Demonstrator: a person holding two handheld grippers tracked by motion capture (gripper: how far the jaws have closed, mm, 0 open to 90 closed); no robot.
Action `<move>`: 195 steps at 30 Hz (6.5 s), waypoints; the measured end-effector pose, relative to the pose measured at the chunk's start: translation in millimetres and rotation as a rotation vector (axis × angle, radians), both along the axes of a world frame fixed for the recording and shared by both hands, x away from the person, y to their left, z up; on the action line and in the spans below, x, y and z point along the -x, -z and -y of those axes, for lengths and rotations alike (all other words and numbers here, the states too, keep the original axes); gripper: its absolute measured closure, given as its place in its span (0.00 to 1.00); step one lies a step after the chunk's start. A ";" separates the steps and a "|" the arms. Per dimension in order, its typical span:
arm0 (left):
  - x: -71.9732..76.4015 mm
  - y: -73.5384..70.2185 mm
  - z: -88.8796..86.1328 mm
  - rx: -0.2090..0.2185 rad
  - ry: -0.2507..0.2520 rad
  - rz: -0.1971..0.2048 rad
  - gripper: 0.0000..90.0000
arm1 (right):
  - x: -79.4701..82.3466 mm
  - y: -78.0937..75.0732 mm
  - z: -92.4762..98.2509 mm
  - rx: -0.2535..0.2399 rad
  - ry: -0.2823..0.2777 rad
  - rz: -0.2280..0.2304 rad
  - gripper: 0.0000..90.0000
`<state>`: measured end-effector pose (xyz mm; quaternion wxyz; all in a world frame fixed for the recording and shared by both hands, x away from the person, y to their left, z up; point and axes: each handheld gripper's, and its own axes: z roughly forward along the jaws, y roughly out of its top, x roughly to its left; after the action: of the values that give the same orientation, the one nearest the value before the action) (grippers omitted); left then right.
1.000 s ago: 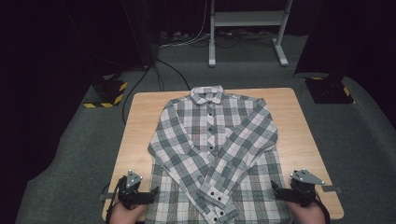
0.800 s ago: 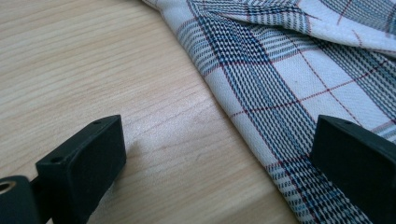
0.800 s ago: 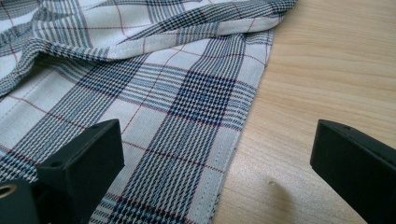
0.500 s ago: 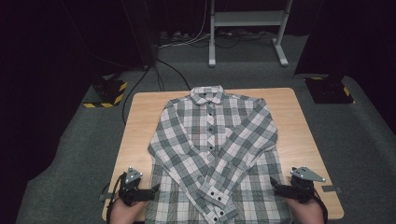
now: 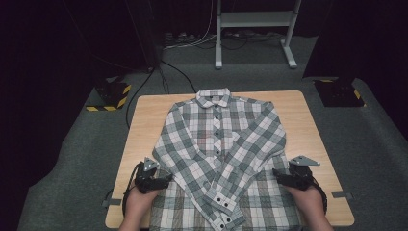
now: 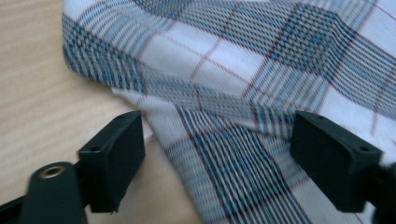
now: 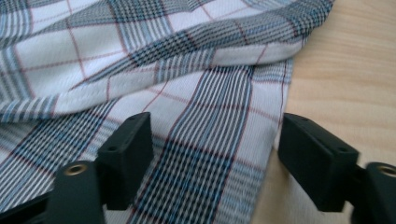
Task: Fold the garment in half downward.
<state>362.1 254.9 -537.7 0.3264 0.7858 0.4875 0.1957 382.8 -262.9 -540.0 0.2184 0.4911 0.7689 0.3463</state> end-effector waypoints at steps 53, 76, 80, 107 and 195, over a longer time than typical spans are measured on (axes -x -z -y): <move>4.8 0.4 -18.0 0.066 -0.111 0.038 0.84 | -2.8 -4.9 10.5 -0.019 0.061 -0.011 0.90; 97.0 -12.0 -25.5 0.078 -0.032 0.072 0.62 | 104.7 -20.0 25.4 0.002 -0.023 0.059 0.71; 65.5 -11.4 -17.8 0.056 -0.048 0.069 0.60 | 78.0 -26.9 23.7 -0.005 0.005 0.092 0.64; 61.0 -22.6 0.5 -0.020 0.009 0.124 0.70 | 80.7 -17.0 30.3 0.013 0.012 0.088 0.63; -53.8 -10.6 -14.5 0.188 -0.164 -0.021 0.41 | 38.7 -0.1 8.9 0.011 -0.009 0.048 0.54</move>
<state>416.0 269.5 -527.1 0.3764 0.7111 0.5699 0.1671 344.2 -271.9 -539.9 0.2382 0.4777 0.7676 0.3547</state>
